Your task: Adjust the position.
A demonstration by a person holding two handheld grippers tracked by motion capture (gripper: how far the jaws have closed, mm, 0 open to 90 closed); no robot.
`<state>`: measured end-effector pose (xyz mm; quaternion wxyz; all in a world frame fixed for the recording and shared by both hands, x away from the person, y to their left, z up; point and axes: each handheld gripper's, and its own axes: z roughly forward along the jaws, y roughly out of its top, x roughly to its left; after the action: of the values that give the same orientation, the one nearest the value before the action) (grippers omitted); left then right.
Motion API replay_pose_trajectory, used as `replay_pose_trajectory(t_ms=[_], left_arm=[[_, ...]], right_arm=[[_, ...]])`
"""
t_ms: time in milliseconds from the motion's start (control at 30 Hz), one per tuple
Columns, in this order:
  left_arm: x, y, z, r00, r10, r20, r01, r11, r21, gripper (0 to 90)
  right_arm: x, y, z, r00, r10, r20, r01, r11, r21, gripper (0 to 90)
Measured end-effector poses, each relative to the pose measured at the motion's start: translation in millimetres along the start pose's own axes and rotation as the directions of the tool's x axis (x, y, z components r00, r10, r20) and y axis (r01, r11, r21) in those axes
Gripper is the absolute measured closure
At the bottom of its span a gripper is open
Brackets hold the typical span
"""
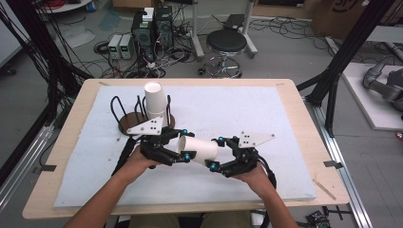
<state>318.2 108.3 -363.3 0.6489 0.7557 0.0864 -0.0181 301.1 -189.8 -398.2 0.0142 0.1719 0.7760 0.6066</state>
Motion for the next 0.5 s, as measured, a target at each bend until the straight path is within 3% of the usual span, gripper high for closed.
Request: replay_pose_trajectory(t_ms=[167, 400, 500], left_arm=[[-1.3, -0.1, 2.7, 0.9998, -0.006, 0.019, 0.006, 0.9999, -0.011, 35.5], [-0.1, -2.7, 1.7, 0.9996, -0.012, 0.024, 0.013, 0.9992, -0.037, 35.7], [0.0, -3.7, 1.2, 0.9995, -0.021, 0.022, 0.022, 0.9986, -0.049, 35.7]], right_arm=[[-0.4, -0.2, 2.6, 0.9989, 0.003, -0.048, -0.004, 0.9998, -0.022, 19.2], [-0.8, -0.6, 2.7, 0.9981, -0.003, -0.062, 0.001, 0.9991, -0.043, 23.9], [-2.0, -1.0, 2.3, 0.9973, 0.014, -0.072, -0.019, 0.9978, -0.063, 25.3]])
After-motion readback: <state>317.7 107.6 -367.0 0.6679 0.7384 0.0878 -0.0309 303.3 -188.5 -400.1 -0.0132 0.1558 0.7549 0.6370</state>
